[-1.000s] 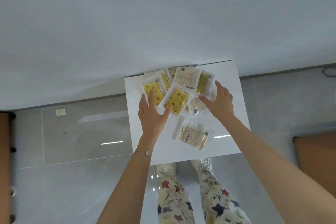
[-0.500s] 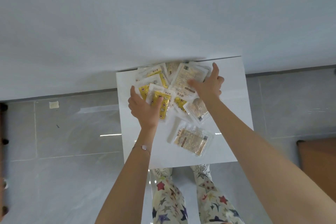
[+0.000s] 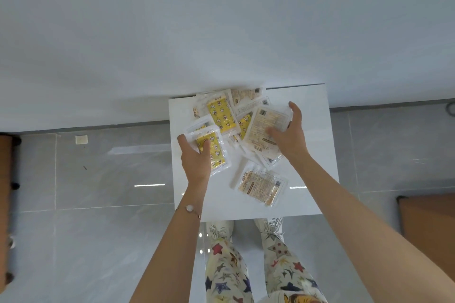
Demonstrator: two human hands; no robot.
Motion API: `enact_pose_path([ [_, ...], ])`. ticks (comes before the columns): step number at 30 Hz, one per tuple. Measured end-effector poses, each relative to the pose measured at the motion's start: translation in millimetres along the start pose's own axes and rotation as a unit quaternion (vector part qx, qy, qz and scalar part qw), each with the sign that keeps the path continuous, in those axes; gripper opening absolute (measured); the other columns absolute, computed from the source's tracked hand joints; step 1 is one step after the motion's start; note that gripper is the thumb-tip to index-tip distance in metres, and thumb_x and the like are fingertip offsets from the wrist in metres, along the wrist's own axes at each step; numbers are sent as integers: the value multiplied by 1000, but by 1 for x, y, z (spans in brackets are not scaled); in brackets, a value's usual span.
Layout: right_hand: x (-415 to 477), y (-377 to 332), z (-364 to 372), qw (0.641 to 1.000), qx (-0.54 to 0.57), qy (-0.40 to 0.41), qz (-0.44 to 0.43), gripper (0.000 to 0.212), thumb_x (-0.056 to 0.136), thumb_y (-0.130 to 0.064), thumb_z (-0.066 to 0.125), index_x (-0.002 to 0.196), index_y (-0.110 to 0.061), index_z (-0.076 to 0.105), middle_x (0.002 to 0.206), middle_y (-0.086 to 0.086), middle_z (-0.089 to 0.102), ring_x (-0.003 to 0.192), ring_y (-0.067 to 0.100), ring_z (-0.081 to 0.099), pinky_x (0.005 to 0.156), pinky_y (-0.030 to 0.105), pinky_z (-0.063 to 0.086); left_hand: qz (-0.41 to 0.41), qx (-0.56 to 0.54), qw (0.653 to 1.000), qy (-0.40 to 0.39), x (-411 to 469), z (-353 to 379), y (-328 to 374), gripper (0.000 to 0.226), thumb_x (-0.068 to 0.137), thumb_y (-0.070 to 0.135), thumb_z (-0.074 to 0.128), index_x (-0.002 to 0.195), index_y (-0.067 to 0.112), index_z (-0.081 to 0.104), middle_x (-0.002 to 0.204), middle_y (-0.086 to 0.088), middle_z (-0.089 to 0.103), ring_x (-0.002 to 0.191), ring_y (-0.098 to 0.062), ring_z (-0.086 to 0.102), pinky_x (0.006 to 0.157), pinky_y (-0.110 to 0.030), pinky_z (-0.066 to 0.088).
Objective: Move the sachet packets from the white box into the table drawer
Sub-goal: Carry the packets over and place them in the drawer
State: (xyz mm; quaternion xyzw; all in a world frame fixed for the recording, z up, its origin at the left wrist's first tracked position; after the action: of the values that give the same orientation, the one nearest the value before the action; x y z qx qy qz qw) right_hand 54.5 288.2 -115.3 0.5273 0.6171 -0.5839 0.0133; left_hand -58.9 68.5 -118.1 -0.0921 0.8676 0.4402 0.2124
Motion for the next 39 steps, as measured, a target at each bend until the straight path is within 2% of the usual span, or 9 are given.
enact_pose_path([
  [5,-49,-24,-16,998,53,-18,10,70,82,-10,72,135,-28,29,97,-7,63,80,4,65,54,18,51,-63,-113,992,1,-25,-51,20,50,88,17,69,124,21,35,103,6,57,80,-2,63,63,-22,52],
  [9,-105,-77,-22,997,51,-50,-39,66,82,-9,73,126,-39,32,97,-10,66,83,4,67,54,17,53,-61,-155,986,-2,-67,-111,53,51,85,23,71,119,34,35,105,6,62,84,-10,68,64,-30,56],
  [13,-171,-137,-22,990,35,-85,-102,69,81,-14,73,130,-45,35,108,-7,67,96,14,67,71,32,58,-37,-191,981,17,-115,-182,83,54,82,25,76,120,39,40,89,3,69,68,-10,71,50,-26,54],
  [17,-237,-187,-1,979,31,-135,-152,73,82,-13,73,137,-44,35,109,-10,64,95,8,67,64,21,57,-16,-227,973,50,-161,-253,91,58,83,17,75,125,36,40,99,10,65,76,-2,70,54,-17,53],
  [20,-283,-212,32,966,11,-188,-179,73,83,-11,72,138,-41,35,111,-9,63,96,9,67,70,30,60,-22,-257,962,86,-190,-308,87,60,83,19,76,124,42,39,108,5,65,85,-8,71,60,-20,56],
  [24,-351,-232,101,936,-28,-278,-212,74,82,-9,73,140,-38,36,109,-20,59,91,3,67,64,24,58,-27,-282,946,159,-225,-395,63,64,81,25,77,125,48,37,100,5,69,82,-10,72,61,-24,57],
  [30,-438,-232,222,885,-103,-390,-232,72,80,-11,75,131,-48,39,119,-6,62,100,13,67,75,36,60,-41,-309,912,266,-263,-514,-13,67,81,25,77,129,45,35,102,0,69,81,-10,72,64,-25,58],
  [34,-495,-225,300,851,-139,-445,-242,71,78,-13,76,131,-46,42,119,-6,63,98,11,68,74,35,60,-74,-322,885,328,-292,-578,-70,69,81,31,77,126,57,32,97,-1,70,77,-12,72,61,-23,56],
  [39,-567,-218,389,820,-155,-496,-240,67,78,-7,75,117,-52,45,109,-18,64,94,5,69,68,29,59,-95,-352,841,400,-322,-637,-130,66,82,29,76,126,53,34,100,-3,69,79,-12,72,63,-24,57],
])
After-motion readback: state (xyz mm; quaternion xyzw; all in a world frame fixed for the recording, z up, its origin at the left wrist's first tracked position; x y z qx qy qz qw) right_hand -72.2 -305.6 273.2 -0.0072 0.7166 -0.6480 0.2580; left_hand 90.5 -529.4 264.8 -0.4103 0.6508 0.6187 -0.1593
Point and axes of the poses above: each hand's wrist, its own x-axis towards the middle knuckle, its own z-axis out of the palm, y = z × x, the point moved 4 cm from there along x, towards the middle knuckle
